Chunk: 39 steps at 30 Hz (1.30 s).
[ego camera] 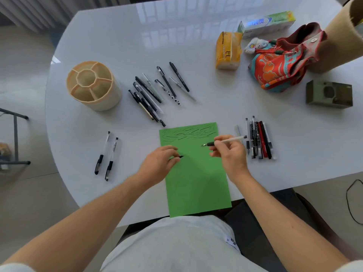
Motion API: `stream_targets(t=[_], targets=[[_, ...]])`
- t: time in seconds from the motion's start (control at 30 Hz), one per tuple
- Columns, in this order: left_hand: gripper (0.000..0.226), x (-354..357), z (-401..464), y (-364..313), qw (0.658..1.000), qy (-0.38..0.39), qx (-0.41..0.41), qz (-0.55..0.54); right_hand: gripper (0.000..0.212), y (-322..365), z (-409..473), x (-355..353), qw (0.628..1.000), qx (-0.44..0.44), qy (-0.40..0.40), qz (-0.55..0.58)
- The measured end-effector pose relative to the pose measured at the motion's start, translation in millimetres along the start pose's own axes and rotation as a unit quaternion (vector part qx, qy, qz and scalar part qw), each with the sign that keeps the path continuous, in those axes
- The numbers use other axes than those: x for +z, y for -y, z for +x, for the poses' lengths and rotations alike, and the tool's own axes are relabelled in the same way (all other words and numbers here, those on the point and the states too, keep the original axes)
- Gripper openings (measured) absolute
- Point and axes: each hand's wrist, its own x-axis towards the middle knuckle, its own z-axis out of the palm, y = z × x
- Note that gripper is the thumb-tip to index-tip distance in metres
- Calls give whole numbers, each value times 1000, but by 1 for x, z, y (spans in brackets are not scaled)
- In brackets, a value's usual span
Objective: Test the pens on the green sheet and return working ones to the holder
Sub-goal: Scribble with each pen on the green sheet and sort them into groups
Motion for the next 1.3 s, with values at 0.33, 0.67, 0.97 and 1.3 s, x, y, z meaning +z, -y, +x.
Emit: stream_targets(t=[0.33, 0.67, 0.97, 1.3], targets=[[17, -25, -14, -7, 999, -9, -2, -39, 6, 9, -38, 50, 994, 23, 103, 36], [14, -45, -27, 5, 998, -12, 4, -61, 3, 6, -46, 79, 995, -11, 93, 18], [14, -62, -39, 18, 996, -24, 3, -91, 4, 8, -47, 106, 994, -17, 107, 3], [23, -67, -50, 25, 999, -48, -7, -2, 10, 4, -51, 148, 995, 43, 86, 22]])
